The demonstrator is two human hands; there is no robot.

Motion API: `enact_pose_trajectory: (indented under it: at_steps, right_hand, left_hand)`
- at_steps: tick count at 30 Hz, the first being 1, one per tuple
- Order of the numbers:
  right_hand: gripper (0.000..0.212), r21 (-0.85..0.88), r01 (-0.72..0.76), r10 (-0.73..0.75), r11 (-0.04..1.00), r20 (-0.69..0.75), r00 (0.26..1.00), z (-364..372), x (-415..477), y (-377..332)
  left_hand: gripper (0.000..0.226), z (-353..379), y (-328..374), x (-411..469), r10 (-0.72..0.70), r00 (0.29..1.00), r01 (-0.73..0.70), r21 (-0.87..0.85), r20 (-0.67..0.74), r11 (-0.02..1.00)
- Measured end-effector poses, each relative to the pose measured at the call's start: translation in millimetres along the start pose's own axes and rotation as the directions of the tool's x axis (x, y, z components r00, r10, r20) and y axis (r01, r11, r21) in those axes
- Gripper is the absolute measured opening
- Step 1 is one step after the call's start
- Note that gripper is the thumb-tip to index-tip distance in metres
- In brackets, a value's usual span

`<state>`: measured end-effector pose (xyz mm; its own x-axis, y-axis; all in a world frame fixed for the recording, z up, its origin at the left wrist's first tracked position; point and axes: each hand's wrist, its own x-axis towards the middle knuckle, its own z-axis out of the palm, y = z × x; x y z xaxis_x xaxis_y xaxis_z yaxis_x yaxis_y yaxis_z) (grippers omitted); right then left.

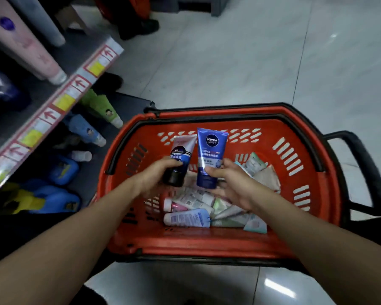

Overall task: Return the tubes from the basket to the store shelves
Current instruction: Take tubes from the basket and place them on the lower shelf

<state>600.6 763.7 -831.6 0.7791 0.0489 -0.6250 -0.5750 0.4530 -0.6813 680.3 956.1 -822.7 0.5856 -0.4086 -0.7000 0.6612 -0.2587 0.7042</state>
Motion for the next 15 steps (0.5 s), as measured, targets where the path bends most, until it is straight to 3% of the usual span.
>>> enact_pose_trajectory:
  at_steps: [3,7,10,15]
  right_hand:
    - [0.018,0.017,0.126,-0.126,0.992,0.031,0.992,33.4,-23.5,-30.1]
    - [0.024,-0.062,0.273,-0.265,0.96,0.113,0.958,84.5,-43.6,-69.1]
    - [0.028,-0.154,0.36,-0.326,0.92,0.209,0.922,126.6,-50.6,-89.0]
    - [0.033,-0.193,0.488,-0.381,0.852,0.411,0.828,211.3,-42.9,-86.1]
  left_hand:
    - [0.023,15.5,25.1,-30.7,0.041,0.998,-0.05,-0.264,-0.041,0.963]
    - [0.02,7.8,54.1,-74.0,0.26,0.941,-0.319,-0.305,-0.217,0.897]
    - [0.017,-21.0,67.6,-114.1,0.356,0.845,-0.446,-0.157,-0.398,0.881]
    - [0.033,-82.0,65.6,-196.1,0.498,0.674,-0.561,0.061,-0.546,0.826]
